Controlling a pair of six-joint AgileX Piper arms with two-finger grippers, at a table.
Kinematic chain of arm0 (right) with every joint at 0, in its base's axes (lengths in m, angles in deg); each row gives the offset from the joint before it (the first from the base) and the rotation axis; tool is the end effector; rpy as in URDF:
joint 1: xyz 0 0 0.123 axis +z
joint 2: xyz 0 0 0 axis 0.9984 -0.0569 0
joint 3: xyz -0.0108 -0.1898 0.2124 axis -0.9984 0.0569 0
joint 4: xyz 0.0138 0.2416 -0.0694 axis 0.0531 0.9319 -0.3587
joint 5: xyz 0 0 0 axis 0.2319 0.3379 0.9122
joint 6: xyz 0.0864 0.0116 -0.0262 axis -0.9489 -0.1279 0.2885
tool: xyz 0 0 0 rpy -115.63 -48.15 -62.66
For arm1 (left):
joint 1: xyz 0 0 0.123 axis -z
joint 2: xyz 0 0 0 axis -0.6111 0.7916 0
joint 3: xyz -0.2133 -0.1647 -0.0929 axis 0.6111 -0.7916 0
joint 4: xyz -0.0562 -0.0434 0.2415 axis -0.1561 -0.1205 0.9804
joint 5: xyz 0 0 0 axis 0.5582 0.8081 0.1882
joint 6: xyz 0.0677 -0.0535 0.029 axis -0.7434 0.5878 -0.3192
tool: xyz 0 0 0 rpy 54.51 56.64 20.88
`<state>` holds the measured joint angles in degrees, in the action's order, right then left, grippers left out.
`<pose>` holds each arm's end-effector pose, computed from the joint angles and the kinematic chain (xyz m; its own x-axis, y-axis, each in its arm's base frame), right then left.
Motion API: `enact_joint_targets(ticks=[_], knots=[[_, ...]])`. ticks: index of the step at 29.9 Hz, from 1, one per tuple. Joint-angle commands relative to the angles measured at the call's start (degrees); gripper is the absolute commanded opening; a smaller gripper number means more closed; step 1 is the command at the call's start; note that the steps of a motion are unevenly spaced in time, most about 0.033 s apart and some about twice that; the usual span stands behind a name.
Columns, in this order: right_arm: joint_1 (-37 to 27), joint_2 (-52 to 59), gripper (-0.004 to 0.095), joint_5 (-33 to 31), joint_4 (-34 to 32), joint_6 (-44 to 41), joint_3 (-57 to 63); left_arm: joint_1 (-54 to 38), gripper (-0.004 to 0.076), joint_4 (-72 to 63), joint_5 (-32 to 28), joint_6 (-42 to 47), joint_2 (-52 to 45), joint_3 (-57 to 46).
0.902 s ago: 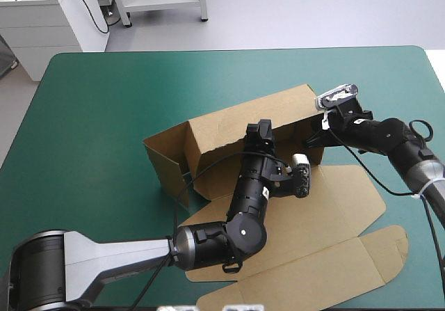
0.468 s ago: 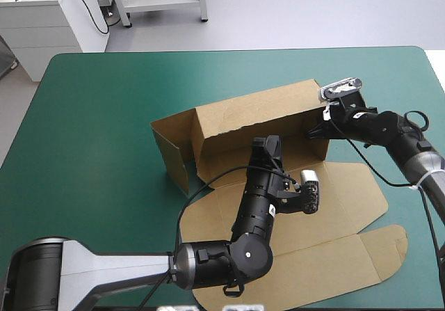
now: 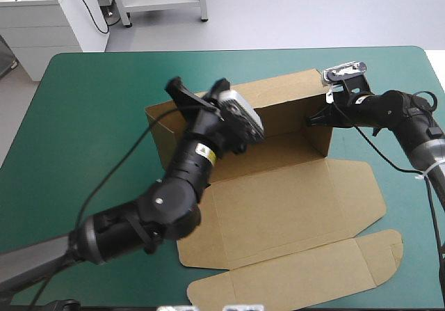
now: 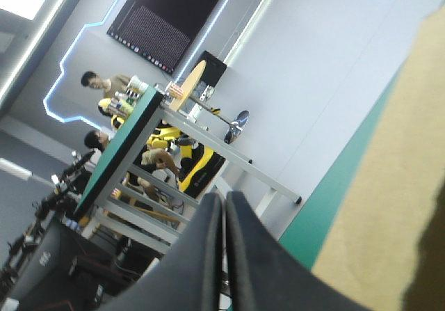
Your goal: Fold the box
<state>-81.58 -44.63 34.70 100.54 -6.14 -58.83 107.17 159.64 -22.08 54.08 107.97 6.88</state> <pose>0.3256 0.0518 0.3384 -0.6405 -0.2145 -0.7374 -0.3715 0.9269 0.0530 0.1728 -0.2567 0.4278 0.2049 0.7456 -0.6342 0.2156 0.5976 0.7723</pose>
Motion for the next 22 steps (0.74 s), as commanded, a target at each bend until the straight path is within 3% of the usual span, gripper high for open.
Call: enact_joint_targets(ticks=[1,8,15,22], knots=[[2.67,2.19,0.0003,-1.17,-2.00,-5.82,-4.44,-5.61,0.0000,-0.80,-2.49,0.31,-5.48,4.42],[11.00,2.19,0.0003,-8.11,-15.31,-21.70,-9.72,-23.48,0.0000,-12.41,-5.56,-1.26,-12.54,5.72],[12.53,2.07,0.0003,-16.78,-14.37,-26.32,-12.97,-43.03,0.0000,-27.43,-6.82,-7.70,-15.69,5.60],[12.53,2.07,0.0003,-26.50,-14.30,-28.10,-12.97,-55.12,0.0000,-35.36,-8.16,-8.97,-15.95,3.16]])
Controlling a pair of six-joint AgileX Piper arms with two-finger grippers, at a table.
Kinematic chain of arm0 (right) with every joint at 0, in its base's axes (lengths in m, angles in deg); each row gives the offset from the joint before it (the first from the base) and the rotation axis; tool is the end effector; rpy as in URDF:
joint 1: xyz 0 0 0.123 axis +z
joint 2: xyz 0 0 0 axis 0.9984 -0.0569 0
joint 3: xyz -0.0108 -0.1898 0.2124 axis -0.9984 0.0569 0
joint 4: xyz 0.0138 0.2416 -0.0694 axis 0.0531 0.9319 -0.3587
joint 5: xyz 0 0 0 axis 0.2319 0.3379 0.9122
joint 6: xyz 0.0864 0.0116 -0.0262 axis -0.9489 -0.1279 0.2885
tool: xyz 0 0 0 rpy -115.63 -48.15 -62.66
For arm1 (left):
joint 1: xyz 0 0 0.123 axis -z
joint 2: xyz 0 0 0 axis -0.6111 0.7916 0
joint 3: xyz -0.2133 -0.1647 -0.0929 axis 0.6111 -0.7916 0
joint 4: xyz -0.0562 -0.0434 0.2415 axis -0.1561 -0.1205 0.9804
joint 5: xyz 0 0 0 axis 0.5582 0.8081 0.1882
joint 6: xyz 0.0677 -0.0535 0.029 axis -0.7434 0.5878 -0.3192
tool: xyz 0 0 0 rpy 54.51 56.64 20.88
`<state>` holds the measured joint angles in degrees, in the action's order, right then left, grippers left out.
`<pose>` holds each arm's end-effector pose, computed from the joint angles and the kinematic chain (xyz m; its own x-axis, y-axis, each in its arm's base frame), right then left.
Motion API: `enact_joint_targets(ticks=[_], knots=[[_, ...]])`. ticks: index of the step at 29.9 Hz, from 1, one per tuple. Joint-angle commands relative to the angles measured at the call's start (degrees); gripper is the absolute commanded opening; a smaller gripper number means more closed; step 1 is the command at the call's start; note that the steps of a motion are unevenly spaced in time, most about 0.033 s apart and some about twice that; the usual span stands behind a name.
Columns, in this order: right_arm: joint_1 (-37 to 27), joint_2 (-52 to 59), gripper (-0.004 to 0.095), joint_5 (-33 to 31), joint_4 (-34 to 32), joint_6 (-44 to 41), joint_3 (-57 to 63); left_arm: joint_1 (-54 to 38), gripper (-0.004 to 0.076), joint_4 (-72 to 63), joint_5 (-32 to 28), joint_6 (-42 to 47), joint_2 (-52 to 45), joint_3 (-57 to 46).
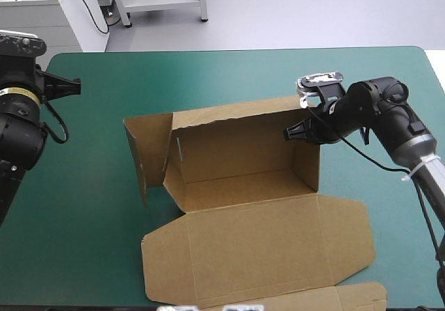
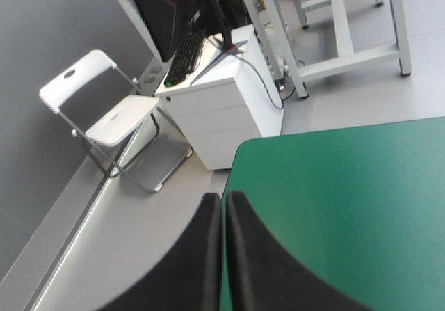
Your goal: Fold the box
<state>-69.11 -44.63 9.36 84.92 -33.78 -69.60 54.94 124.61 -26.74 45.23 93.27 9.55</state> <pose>0.2894 0.1026 0.3681 -0.8507 -0.2073 -0.4830 -0.3028 0.9444 0.1280 0.2314 -0.0164 0.4733 -0.3264 0.2816 -0.9023 -0.2286 0.9027 0.3644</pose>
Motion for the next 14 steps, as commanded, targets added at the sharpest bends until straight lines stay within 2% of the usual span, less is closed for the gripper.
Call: enact_joint_targets(ticks=[1,6,14], knots=[[0.06,2.07,0.0003,-1.82,1.32,-0.46,-2.20,-3.66,0.0000,-1.19,-3.50,-0.31,-1.24,0.22],[0.06,2.07,0.0002,-5.47,3.54,-0.31,-2.20,-5.68,0.0000,-6.61,-3.81,-5.11,-1.24,-0.60],[0.06,1.44,0.0002,-2.15,2.63,-0.13,-2.20,-5.68,0.0000,-10.18,-3.26,-7.39,-1.13,-0.60]])
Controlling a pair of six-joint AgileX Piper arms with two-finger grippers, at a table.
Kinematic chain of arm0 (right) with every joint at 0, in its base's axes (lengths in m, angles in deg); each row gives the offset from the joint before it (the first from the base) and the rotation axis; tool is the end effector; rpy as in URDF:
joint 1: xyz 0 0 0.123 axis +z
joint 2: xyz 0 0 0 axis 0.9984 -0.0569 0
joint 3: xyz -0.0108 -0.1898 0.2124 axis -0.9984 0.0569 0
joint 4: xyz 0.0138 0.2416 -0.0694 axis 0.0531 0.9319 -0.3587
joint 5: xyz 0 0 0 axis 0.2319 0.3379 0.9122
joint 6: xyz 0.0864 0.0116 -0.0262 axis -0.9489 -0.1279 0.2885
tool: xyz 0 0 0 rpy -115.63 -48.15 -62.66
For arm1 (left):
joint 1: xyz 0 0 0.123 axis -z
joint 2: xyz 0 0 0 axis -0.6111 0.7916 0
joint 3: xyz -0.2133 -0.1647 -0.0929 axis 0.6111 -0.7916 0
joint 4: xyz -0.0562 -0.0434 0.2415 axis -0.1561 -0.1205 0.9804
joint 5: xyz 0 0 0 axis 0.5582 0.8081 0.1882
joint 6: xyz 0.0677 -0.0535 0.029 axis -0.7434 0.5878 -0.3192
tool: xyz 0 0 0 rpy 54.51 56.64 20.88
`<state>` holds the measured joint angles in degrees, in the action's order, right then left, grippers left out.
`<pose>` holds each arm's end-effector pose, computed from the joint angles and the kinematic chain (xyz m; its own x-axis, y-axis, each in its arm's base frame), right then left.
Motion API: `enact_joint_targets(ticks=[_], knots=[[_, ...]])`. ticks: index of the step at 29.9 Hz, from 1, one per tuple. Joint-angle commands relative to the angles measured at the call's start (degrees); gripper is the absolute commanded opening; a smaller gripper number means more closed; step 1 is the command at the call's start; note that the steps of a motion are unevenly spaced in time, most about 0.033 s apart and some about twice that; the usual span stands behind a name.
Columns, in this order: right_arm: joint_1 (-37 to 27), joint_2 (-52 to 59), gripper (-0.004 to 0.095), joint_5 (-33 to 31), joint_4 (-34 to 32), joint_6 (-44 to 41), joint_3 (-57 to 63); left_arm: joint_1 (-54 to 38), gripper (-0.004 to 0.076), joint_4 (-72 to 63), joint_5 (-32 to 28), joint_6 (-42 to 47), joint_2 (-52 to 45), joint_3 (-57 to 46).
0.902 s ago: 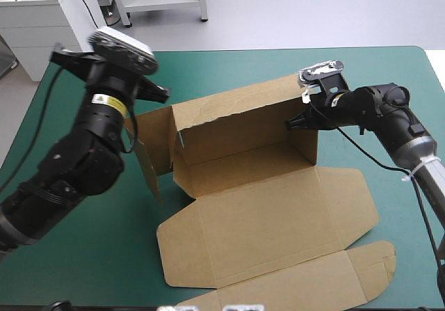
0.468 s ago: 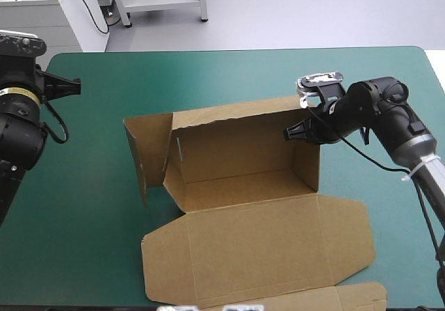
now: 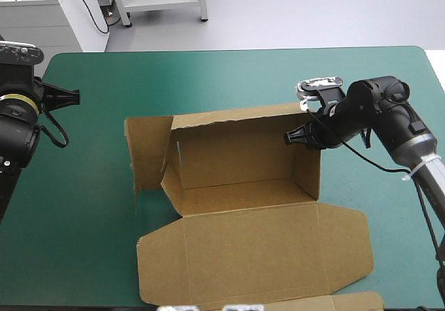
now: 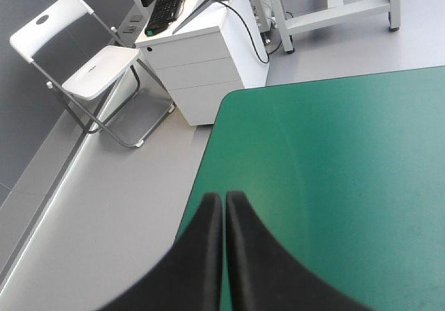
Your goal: Fold the box
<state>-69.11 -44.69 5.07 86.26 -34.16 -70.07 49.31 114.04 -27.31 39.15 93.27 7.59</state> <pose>0.2834 0.1032 0.3673 -0.8822 -0.2108 -0.4211 -0.2983 0.9421 0.1534 0.2353 -0.0034 0.4549 -0.4212 0.2194 -0.8801 -0.1995 0.9241 0.3259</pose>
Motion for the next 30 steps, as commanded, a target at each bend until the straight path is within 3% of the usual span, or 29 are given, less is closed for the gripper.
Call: enact_joint_targets(ticks=[1,9,24,27,30], knots=[[0.06,1.03,0.0002,2.28,1.29,0.25,-1.73,-0.05,0.0000,0.23,-2.38,-1.42,-1.13,1.36],[0.06,-4.82,0.0000,2.99,1.29,1.91,-1.73,-0.05,0.0000,-0.99,-0.84,-1.52,-1.13,1.36],[0.06,-10.39,0.0018,14.50,1.72,4.50,-1.73,-0.05,0.0000,-1.76,0.64,-2.81,-1.13,1.36],[0.06,-10.40,0.0067,15.62,1.72,6.20,-1.73,-0.05,0.0000,-2.03,0.74,-2.81,-1.13,1.36],[0.06,-10.40,0.0183,17.38,1.72,7.57,-1.73,-0.05,0.0000,-2.35,0.74,-2.81,-1.13,1.36]])
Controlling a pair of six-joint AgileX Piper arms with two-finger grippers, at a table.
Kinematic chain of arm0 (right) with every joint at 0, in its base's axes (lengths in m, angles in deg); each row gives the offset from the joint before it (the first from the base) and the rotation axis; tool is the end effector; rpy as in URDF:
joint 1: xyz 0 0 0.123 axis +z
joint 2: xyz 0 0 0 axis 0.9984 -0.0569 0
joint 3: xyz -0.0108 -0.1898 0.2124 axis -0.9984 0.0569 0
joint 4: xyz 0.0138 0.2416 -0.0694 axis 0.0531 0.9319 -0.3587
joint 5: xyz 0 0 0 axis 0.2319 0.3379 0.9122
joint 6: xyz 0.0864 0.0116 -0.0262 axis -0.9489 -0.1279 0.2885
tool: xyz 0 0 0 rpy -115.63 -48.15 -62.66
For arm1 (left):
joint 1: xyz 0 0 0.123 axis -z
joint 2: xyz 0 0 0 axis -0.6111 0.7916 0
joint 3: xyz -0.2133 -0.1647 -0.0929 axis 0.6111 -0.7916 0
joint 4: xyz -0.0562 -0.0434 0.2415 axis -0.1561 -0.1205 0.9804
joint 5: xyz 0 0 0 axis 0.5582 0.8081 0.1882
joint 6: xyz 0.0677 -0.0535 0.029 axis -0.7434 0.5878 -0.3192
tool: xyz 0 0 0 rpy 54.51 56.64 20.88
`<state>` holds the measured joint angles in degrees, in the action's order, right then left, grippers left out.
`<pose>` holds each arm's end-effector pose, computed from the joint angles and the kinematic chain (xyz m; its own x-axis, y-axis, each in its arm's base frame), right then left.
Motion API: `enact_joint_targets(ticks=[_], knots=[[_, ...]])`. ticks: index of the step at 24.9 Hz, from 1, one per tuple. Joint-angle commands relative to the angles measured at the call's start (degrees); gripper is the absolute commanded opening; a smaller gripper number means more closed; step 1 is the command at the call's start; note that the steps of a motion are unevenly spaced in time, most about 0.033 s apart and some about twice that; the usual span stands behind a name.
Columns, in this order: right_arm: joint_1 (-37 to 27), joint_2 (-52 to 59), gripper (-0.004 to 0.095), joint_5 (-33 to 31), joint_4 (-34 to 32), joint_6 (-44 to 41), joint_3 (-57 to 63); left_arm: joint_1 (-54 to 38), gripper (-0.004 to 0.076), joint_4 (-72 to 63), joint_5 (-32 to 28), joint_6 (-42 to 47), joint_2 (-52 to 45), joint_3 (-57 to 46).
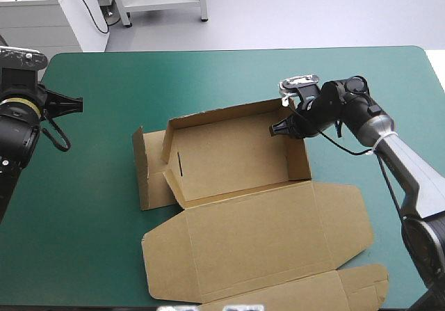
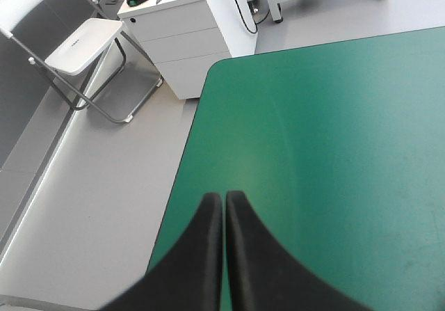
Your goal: Fold the box
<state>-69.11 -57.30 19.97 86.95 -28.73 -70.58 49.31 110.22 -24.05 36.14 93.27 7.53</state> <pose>0.3495 0.1233 0.3064 -0.8428 -0.2540 -0.4746 -0.3480 0.9297 0.1204 0.2329 -0.0043 0.4482 -0.4855 0.2056 -0.8497 -0.1721 0.9304 0.3235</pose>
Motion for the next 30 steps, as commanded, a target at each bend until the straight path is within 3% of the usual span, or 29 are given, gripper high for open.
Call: enact_joint_targets(ticks=[1,5,10,14,18,21,30], knots=[[0.06,2.21,0.0240,3.21,1.04,2.71,-1.22,-0.05,0.0000,1.22,-2.53,0.21,-1.13,1.43],[0.06,2.21,0.0345,7.74,1.04,4.36,-1.22,-0.05,0.0000,-1.32,-2.53,-1.26,-1.13,1.43],[0.06,2.21,0.0351,15.30,0.85,5.45,-1.22,-0.05,-0.0001,-2.95,-2.11,-1.25,-0.91,1.43],[0.06,2.32,0.0350,16.21,0.04,5.45,-3.48,-0.05,-0.0001,-2.83,0.10,-1.53,0.22,1.43],[-0.05,3.12,0.0349,8.44,-2.20,5.23,-10.28,-0.35,-0.0001,-4.43,2.19,-1.53,2.25,1.43],[-0.05,4.17,0.0349,-2.79,-7.40,4.49,-16.77,-2.50,-0.0001,-7.55,2.08,-1.53,3.86,1.43],[-0.05,3.81,0.0349,-14.98,-8.34,3.04,-20.85,-15.10,-0.0001,-27.05,2.36,-12.57,7.91,1.43]])
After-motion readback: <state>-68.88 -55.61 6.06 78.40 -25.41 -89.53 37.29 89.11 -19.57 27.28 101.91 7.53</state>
